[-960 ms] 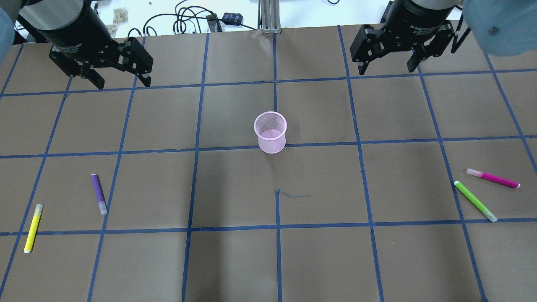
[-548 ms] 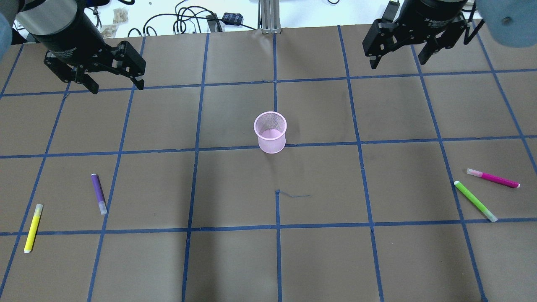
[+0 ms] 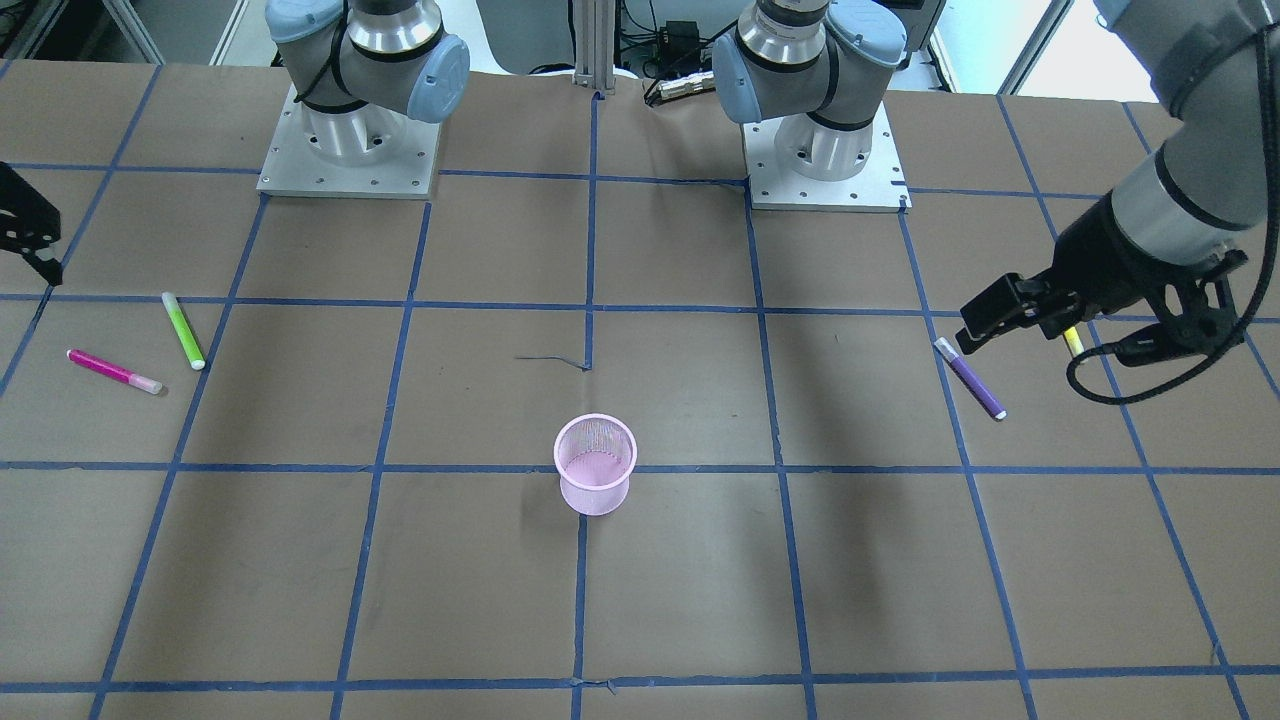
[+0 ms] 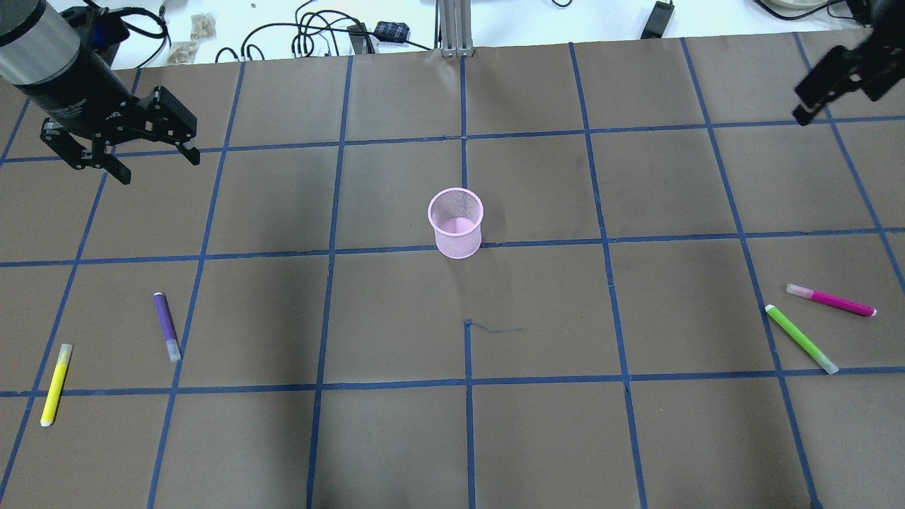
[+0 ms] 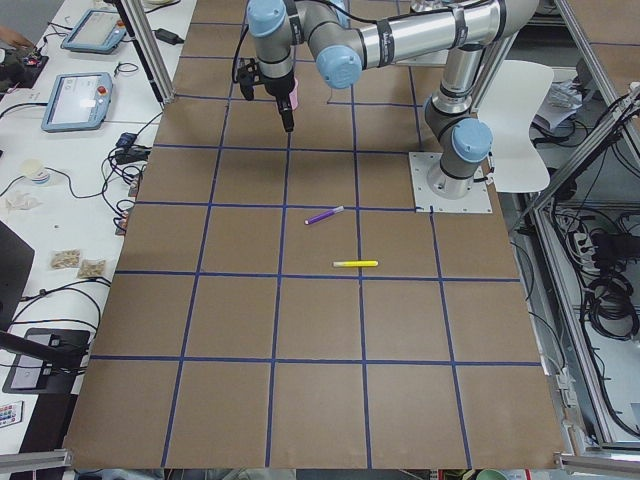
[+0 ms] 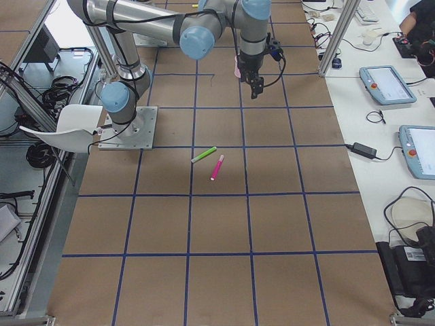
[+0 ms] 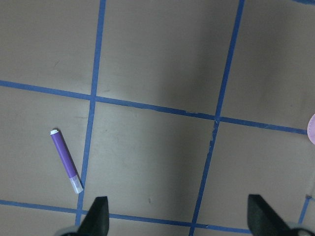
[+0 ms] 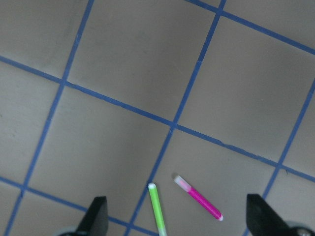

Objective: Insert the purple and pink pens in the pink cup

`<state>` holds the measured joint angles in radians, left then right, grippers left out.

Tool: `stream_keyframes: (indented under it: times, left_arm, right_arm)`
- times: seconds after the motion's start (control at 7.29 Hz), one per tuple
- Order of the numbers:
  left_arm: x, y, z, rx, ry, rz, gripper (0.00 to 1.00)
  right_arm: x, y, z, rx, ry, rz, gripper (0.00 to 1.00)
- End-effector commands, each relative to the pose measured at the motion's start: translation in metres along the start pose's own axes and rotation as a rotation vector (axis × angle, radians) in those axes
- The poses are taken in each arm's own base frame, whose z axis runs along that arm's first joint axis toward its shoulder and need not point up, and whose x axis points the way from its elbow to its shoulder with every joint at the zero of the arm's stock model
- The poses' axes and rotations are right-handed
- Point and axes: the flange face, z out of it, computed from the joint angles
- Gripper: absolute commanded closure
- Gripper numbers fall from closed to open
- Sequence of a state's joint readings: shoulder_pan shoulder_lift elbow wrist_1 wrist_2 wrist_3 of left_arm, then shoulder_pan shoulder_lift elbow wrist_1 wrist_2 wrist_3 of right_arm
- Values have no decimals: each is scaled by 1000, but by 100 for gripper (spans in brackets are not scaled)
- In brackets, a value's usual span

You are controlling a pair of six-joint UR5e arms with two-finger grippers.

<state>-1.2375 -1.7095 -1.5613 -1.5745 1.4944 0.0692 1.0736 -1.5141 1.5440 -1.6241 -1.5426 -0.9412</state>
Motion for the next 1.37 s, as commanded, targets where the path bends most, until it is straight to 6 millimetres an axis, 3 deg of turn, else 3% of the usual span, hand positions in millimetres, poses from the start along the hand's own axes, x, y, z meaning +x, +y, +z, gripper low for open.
stream_keyframes:
  times: [0.0, 0.14, 0.55, 0.69, 0.96, 1.1, 1.23]
  left_arm:
    - [-76, -34, 64, -49, 26, -102, 0]
    - [-103, -43, 90, -52, 34, -122, 0]
    - [-147, -45, 154, -182, 61, -244, 0]
    - [-149, -39, 177, -218, 77, -259, 0]
    - [-165, -39, 206, -255, 77, -298, 4]
    - [-170, -42, 215, -270, 79, -309, 4]
    - [-172, -48, 220, -266, 76, -316, 6]
  right_arm:
    - [62, 78, 61, -12, -54, -223, 3]
    - [76, 105, 96, 36, -25, -342, 2]
    - [96, 182, 185, 309, -98, -482, 3]
    - [110, 198, 213, 332, -145, -476, 5]
    - [144, 233, 277, 479, -193, -541, 7]
    - [154, 236, 295, 519, -203, -570, 7]
    - [162, 236, 298, 525, -206, -590, 10]
